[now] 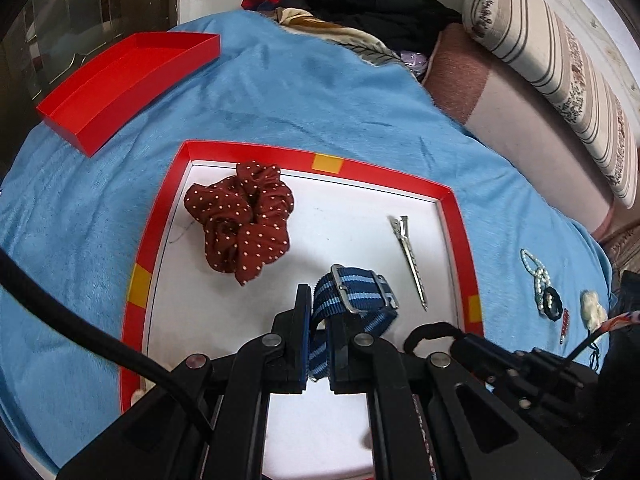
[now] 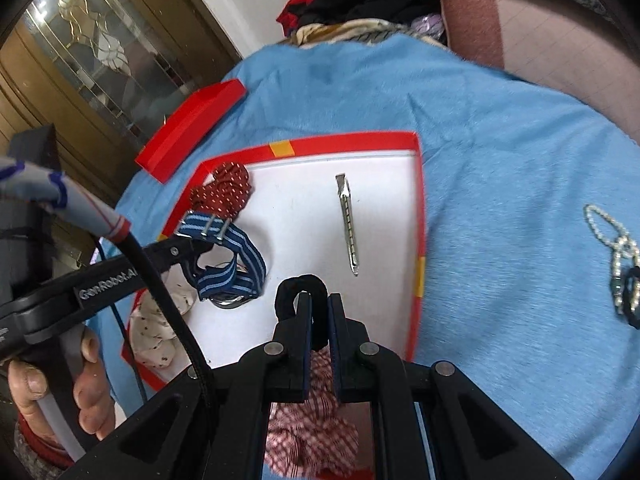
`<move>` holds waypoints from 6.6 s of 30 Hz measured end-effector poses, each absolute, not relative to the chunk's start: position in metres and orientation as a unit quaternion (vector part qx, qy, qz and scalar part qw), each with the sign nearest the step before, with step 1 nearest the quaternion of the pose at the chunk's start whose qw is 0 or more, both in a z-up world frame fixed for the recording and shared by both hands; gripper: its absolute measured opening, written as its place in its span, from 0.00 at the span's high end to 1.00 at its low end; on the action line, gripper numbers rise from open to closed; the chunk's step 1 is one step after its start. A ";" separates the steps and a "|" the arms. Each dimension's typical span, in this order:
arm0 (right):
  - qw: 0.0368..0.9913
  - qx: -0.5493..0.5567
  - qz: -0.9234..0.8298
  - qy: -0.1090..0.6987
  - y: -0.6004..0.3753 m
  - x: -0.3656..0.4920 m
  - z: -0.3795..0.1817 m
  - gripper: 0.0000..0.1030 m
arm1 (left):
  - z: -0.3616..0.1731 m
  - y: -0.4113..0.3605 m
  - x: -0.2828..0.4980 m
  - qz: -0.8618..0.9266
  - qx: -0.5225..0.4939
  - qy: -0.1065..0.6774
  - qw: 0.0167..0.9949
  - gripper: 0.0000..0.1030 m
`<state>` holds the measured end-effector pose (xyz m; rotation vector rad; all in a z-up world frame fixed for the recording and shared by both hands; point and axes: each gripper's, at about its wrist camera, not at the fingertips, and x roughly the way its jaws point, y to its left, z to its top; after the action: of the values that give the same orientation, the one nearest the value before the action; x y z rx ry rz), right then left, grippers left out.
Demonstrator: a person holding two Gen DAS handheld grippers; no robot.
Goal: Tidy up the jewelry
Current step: 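Carry the watch strap and hair tie over the white tray, then open both tools to release the strap and hair tie in the tray, then withdraw both tools from the tray toward the remaining bracelets, then grasp the black rubber bracelet with the left tool while the right tool grasps the red bead bracelet, then carry the black bracelet and red bead bracelet over the white tray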
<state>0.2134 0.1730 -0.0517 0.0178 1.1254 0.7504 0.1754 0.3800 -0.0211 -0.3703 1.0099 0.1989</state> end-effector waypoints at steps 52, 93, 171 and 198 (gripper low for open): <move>0.837 0.028 0.284 0.468 0.053 0.142 -0.006 0.51 | 0.059 0.259 0.067 0.123 -0.039 0.408 0.904 0.42; 0.858 0.116 0.104 0.490 -0.164 0.185 -0.060 0.50 | -0.013 0.128 0.148 0.020 -0.015 0.478 0.878 0.40; 0.882 0.002 0.247 0.402 -0.017 0.167 0.044 0.92 | 0.028 0.258 0.086 0.017 -0.142 0.413 0.899 0.95; 0.803 -0.050 0.360 0.472 0.223 0.236 -0.018 0.92 | -0.034 0.337 0.101 0.058 -0.189 0.448 0.872 0.95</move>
<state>0.2364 0.2232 -0.0183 -0.1075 1.0112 0.7709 0.1006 0.3370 -0.0336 -0.3952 0.9374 0.1204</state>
